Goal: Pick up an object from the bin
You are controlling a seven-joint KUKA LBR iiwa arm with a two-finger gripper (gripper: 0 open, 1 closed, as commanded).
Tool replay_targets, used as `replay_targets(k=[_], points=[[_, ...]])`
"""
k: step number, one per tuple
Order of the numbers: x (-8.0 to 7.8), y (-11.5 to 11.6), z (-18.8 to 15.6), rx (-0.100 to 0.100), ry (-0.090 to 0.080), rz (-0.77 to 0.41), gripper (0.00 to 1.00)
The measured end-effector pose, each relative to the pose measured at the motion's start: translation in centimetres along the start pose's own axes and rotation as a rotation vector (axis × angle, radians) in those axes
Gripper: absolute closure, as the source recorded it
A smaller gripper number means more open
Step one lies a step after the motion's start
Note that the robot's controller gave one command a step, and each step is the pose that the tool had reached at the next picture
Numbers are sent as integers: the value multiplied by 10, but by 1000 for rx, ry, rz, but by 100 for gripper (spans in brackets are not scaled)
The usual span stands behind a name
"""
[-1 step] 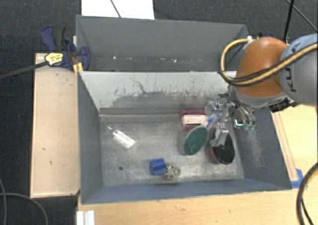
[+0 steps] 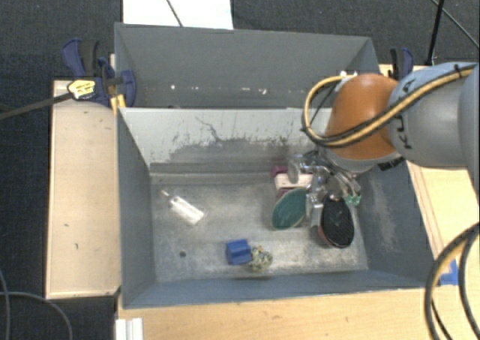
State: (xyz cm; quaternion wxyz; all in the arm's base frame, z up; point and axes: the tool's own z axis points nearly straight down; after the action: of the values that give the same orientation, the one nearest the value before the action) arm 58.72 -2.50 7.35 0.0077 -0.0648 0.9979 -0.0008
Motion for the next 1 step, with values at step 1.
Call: replay_targets(k=[1], points=[[-4,-1,-7,1,-12,0,100]])
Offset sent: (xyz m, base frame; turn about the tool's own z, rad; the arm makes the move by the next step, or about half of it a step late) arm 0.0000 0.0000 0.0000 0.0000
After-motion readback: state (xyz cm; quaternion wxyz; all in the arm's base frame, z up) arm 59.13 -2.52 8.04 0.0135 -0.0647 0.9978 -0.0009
